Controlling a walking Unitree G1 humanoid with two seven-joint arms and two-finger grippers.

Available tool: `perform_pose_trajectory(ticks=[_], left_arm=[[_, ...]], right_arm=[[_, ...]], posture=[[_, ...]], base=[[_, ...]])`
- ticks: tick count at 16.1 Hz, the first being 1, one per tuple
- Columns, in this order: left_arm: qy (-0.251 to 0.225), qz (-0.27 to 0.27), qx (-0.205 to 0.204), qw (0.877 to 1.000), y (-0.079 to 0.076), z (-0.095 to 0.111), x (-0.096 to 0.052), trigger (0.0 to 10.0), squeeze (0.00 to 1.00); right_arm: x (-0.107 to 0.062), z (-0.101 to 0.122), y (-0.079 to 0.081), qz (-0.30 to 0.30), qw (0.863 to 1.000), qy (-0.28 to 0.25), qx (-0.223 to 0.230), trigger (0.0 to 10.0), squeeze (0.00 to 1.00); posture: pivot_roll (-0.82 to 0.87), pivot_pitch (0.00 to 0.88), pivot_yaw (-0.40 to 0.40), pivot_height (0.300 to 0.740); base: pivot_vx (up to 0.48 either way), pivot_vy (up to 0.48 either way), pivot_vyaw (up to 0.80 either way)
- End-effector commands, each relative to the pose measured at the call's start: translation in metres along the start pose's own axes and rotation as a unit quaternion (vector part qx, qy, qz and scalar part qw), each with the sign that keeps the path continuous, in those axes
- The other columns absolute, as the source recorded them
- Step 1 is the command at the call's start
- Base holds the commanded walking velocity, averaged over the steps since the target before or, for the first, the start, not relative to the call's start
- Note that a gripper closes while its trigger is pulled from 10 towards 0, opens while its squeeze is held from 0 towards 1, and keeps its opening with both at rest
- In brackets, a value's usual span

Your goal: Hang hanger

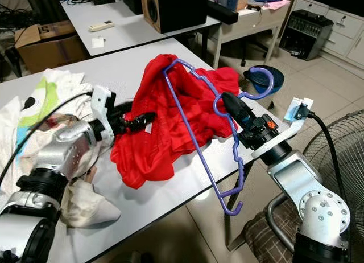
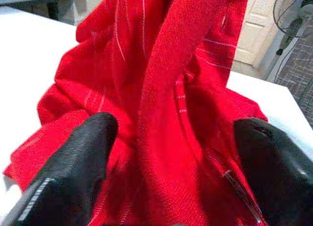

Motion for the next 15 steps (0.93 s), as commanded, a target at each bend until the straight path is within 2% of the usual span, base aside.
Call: perform_pose_trajectory(ticks=[1, 5, 8, 13, 15], left_arm=[[-0.014, 0.005, 0.009, 1.000, 0.005, 0.010, 0.001, 0.0, 0.00], [-0.010, -0.001, 0.021, 1.000, 0.008, 0.006, -0.009, 0.0, 0.00], [-0.005, 0.003, 0.015, 1.000, 0.010, 0.003, -0.012, 0.0, 0.00], [0.000, 0.015, 0.014, 1.000, 0.010, 0.002, -0.006, 0.0, 0.00], [-0.004, 0.051, 0.034, 0.998, 0.022, 0.011, -0.004, 0.0, 0.00]], right_arm=[[0.001, 0.001, 0.011, 0.021, 1.000, 0.000, -0.011, 10.0, 0.00], [-0.001, 0.002, 0.009, 0.017, 1.000, -0.002, -0.010, 10.0, 0.00], [0.001, 0.002, 0.009, 0.017, 1.000, -0.001, -0.009, 10.0, 0.00], [0.001, 0.003, 0.009, 0.016, 1.000, -0.002, -0.010, 10.0, 0.00], [0.000, 0.003, 0.009, 0.014, 1.000, -0.004, -0.010, 10.0, 0.00]], posture=[[-0.09, 0.000, 0.091, 0.740], [-0.09, 0.000, 0.091, 0.740], [-0.08, 0.000, 0.087, 0.740], [-0.09, 0.000, 0.085, 0.740], [-0.09, 0.000, 0.087, 0.740]], base=[[0.000, 0.000, 0.00], [0.000, 0.000, 0.00], [0.000, 0.000, 0.00], [0.000, 0.000, 0.00], [0.000, 0.000, 0.00]])
Point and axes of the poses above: a point about 5 cm out from each wrist's last joint towards the gripper, its own x axis pointing out of the wrist towards the gripper, its own z axis along the axis of the wrist's last joint, y = z × x, the point moved 5 cm from there along x, pointing out of the wrist towards the gripper, and after that the axes turned 14 degrees about x, right-handed, at the moved point
